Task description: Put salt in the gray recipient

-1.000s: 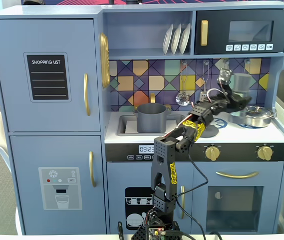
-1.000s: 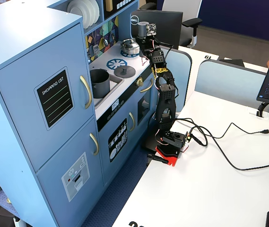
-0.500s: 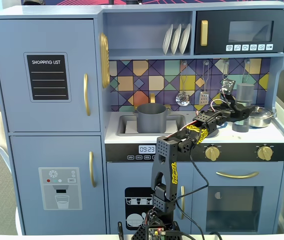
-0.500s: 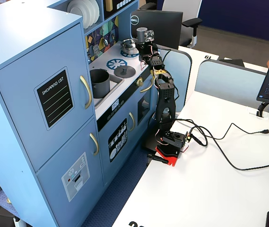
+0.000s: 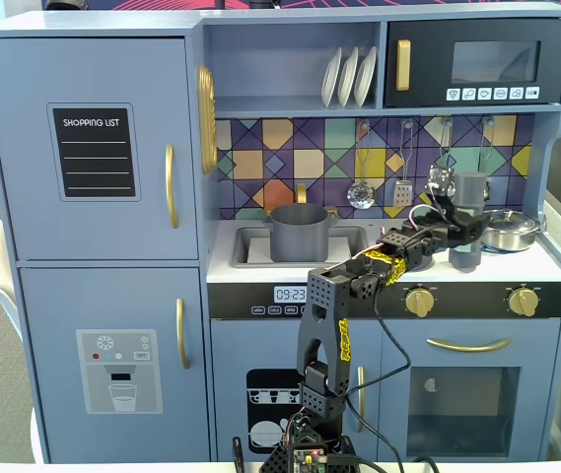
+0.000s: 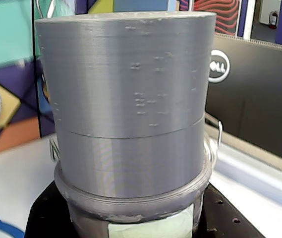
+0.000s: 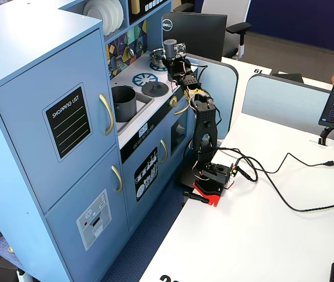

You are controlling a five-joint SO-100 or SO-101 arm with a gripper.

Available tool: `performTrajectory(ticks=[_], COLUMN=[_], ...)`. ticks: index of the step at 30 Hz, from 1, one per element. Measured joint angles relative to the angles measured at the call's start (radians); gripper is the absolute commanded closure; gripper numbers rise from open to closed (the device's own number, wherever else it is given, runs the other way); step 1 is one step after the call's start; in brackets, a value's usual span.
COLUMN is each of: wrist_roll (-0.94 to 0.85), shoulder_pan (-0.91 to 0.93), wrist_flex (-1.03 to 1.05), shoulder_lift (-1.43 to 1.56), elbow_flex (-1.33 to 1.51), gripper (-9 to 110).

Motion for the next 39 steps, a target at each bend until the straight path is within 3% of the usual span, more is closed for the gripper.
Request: performTrajectory(ticks=[5,12,17,19,23,24,29,33,39], wrist_roll=[0.002,0.002,-0.018,-0.031,-0.107,-0.152,-0.232,-0.186,-0.046], shoulder_pan=[0.0,0.003,0.026,0.037,0.054,0.054,-0.026,-0.279,-0.684], wrist_flex=[-0.049,-0.104,-0.089,-0.064,0.112,0.202,0.758,1.147,1.207], shoulder_lift=[0.005,0.031,0.04,0.084,0.275,0.35,0.735,1.035,1.424], elbow_flex=[0.058,0.124,0.178,0.207,0.313,0.341,0.433,0.591,1.046], gripper=[101,64,54,60,97,101,101,101,101])
